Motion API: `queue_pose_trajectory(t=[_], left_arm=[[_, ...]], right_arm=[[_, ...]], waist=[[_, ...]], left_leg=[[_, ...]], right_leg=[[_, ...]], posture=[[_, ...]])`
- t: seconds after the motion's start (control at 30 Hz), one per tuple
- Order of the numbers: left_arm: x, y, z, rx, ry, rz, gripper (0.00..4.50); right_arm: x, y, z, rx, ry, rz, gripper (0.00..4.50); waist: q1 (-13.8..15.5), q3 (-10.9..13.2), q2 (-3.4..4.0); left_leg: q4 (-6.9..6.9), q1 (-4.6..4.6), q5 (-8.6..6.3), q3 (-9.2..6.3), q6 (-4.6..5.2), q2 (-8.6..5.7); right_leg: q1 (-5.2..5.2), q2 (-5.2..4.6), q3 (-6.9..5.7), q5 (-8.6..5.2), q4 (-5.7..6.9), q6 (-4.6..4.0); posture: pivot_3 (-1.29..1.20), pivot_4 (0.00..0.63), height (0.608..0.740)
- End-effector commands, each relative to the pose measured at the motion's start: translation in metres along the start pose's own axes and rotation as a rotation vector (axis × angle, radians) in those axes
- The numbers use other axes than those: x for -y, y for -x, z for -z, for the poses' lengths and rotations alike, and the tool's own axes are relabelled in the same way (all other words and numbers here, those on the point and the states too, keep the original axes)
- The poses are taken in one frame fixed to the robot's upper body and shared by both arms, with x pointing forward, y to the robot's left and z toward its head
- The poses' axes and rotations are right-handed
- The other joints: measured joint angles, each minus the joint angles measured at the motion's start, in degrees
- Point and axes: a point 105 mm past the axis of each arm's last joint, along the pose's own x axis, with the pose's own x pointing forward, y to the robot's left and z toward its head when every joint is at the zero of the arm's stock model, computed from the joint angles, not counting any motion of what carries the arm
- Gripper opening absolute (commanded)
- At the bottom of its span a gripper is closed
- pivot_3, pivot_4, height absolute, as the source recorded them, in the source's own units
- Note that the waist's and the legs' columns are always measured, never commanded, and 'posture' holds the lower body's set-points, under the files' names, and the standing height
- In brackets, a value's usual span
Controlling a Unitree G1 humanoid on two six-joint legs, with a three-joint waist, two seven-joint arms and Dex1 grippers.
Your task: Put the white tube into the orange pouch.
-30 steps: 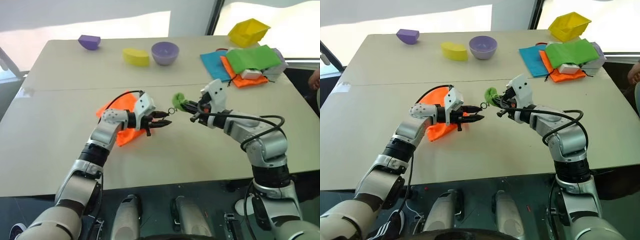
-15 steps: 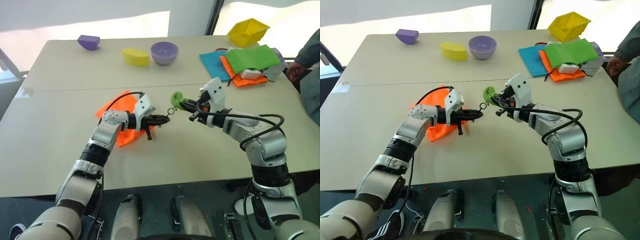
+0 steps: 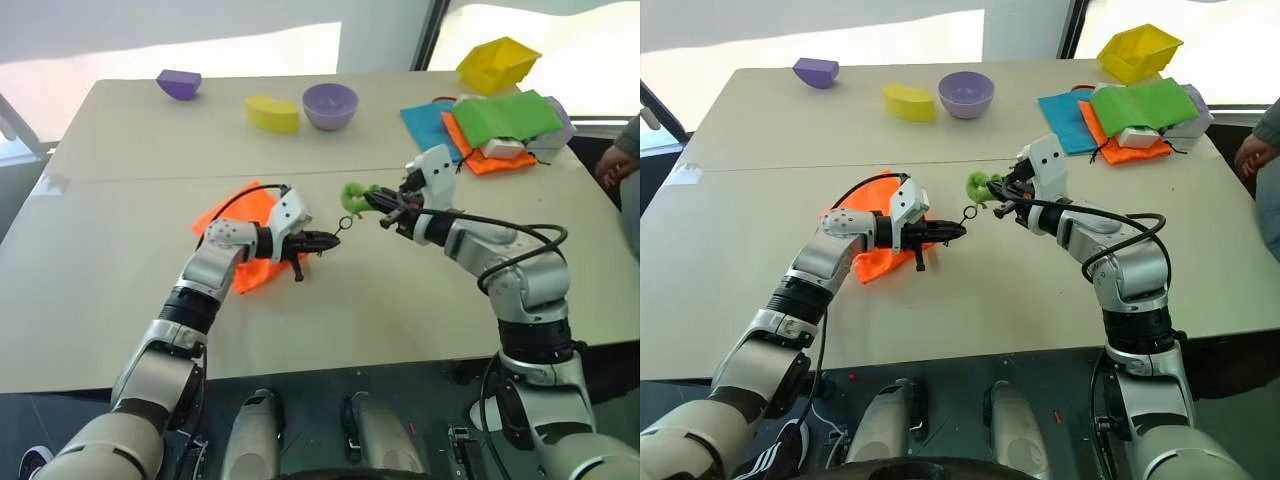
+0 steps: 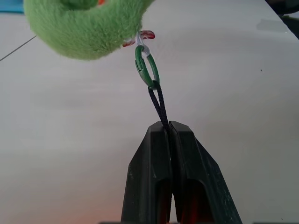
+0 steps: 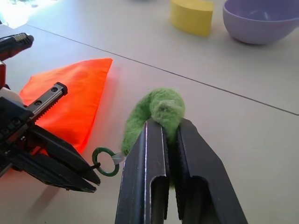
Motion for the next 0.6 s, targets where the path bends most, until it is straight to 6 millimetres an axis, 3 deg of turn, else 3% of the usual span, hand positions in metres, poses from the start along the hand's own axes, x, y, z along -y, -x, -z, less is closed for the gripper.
queue_pose_trajectory(t=[0.03,0.1,0.23,0.6], left_arm=[[-0.003,0.005,-0.005,0.022,0.019,-0.009,0.02],[-0.007,0.006,-0.011,0.067,0.067,-0.023,0.02],[-0.001,0.003,-0.01,0.063,0.04,-0.001,1.46],[-0.005,-0.004,-0.015,0.091,0.026,-0.028,1.46]], right_arm=[[0.012,0.01,-0.032,0.122,0.04,0.06,0.0],[0.01,0.009,-0.031,0.119,0.043,0.049,0.0],[0.003,0.007,-0.031,0.12,0.048,0.021,0.0],[-0.006,0.006,-0.03,0.122,0.05,-0.004,0.0]], waist=[[0.0,0.0,0.0],[0.0,0.0,0.0],[0.0,0.0,0.0],[0.0,0.0,0.0]], left_leg=[[0.0,0.0,0.0,0.0,0.0,0.0],[0.0,0.0,0.0,0.0,0.0,0.0],[0.0,0.0,0.0,-0.01,0.0,0.0],[0.02,0.0,0.0,0.0,0.0,0.0]], right_leg=[[0.0,0.0,0.0,0.0,0.0,0.0],[0.0,0.0,0.0,0.0,0.01,0.0],[0.0,0.0,0.0,0.0,0.02,0.0],[0.0,0.0,0.0,0.0,0.02,0.01]], posture=[[0.0,0.15,0.74],[0.0,0.15,0.74],[0.0,0.15,0.74],[0.0,0.15,0.74]])
